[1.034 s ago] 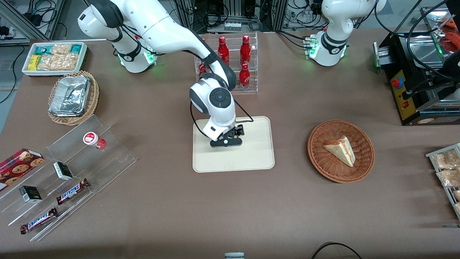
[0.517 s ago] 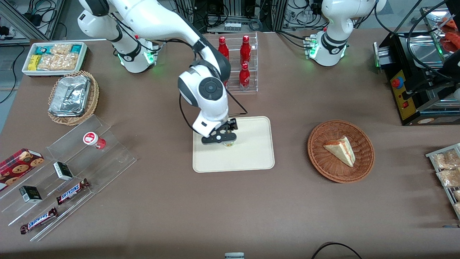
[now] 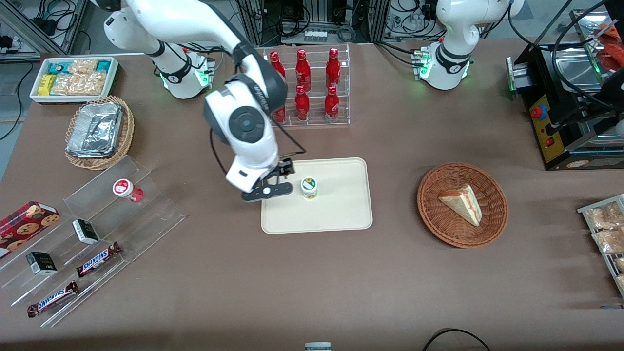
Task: Place green gum on tray
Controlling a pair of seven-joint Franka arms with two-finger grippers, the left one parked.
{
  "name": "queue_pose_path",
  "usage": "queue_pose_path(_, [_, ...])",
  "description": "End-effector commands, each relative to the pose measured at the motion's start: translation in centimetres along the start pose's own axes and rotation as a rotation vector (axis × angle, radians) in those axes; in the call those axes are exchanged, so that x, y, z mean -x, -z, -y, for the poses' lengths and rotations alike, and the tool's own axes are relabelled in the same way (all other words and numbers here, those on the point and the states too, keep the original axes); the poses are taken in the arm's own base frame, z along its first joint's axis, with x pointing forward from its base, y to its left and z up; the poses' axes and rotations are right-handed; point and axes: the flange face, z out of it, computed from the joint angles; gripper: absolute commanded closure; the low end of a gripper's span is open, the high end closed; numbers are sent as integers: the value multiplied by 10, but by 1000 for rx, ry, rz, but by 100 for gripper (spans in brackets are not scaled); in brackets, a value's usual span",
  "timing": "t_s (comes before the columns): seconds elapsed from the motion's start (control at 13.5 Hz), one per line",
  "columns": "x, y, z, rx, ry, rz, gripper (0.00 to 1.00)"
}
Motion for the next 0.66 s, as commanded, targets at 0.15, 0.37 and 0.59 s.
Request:
queue_pose_path(0.15, [-12, 25, -75, -6, 56, 37, 0])
queue_pose_path(0.37, [-15, 50, -125, -27, 15, 9, 0])
queue_pose_path(0.59, [-17, 65, -191, -41, -93, 4, 0])
